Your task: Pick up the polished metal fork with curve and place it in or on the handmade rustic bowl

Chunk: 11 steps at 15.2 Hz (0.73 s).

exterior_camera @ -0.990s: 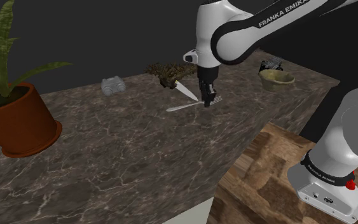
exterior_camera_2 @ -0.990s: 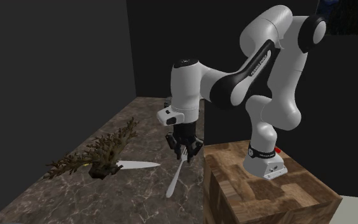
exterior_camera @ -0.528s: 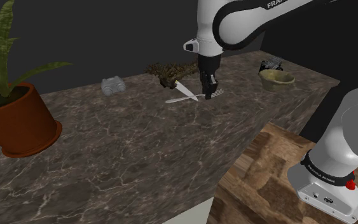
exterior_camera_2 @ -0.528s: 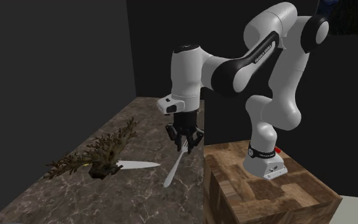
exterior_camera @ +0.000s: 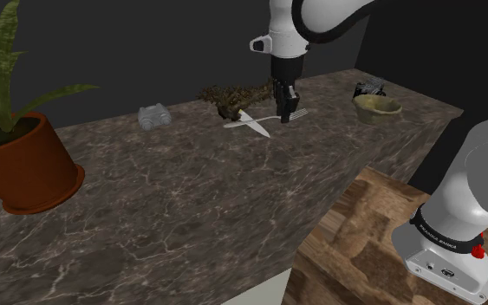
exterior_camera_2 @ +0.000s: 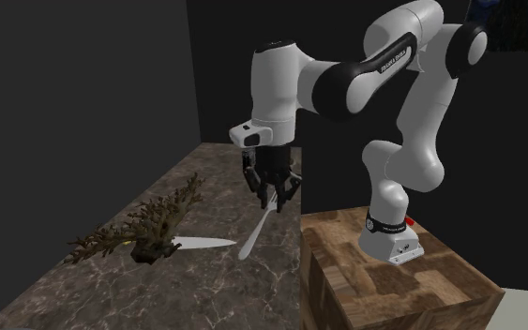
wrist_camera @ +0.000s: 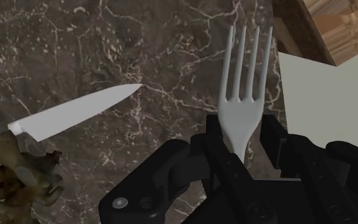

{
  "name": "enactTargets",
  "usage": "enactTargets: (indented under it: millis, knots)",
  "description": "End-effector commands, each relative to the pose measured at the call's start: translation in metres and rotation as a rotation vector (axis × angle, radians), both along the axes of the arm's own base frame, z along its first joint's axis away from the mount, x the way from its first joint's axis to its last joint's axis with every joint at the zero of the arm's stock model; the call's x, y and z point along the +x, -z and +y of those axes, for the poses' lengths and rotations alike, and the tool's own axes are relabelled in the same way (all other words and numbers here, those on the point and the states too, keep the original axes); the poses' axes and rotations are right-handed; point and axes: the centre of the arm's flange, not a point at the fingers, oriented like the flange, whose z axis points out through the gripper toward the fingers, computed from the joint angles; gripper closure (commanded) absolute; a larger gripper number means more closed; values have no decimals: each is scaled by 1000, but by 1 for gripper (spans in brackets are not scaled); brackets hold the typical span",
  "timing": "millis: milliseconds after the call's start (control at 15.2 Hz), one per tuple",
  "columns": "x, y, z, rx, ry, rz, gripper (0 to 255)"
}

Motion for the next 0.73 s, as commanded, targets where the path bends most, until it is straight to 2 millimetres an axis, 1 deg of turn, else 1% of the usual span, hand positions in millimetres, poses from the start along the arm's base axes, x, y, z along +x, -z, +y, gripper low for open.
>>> enactTargets:
  millis: [0,198,660]
  knots:
    - [-1,-11,0,0,0,0,255]
    - [-1,-25,0,0,0,0,255]
    - [-27,-26,-88,0,0,0,255]
